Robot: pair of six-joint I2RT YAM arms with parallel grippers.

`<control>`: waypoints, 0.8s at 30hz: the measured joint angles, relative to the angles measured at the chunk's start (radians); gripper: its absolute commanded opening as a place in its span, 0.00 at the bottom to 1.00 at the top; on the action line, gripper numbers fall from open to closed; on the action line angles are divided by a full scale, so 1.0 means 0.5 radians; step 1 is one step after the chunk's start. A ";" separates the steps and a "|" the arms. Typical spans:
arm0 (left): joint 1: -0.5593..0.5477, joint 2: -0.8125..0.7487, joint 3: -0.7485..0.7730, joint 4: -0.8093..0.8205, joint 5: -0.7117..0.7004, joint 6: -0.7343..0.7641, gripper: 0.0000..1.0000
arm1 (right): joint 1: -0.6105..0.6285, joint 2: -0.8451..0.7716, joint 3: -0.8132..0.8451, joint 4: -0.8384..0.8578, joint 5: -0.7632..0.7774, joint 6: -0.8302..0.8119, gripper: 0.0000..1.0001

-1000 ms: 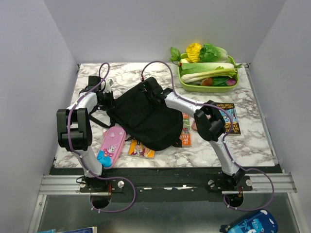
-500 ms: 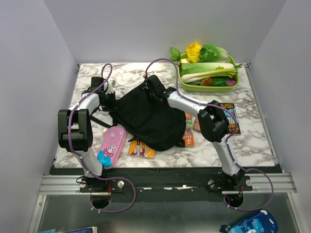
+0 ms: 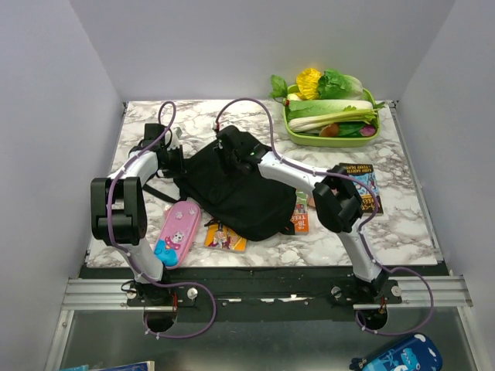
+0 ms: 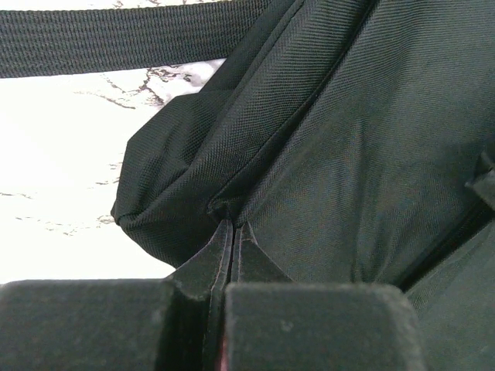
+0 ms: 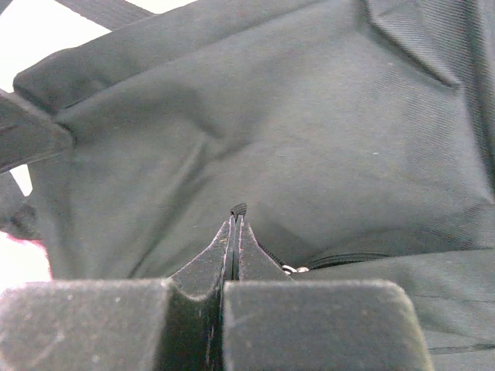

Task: Pack the student bag
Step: Unzip the student bag at the center of the board.

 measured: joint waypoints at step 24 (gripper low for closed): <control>-0.053 -0.055 -0.033 0.039 0.022 -0.198 0.00 | 0.179 0.124 0.246 -0.156 -0.393 0.038 0.01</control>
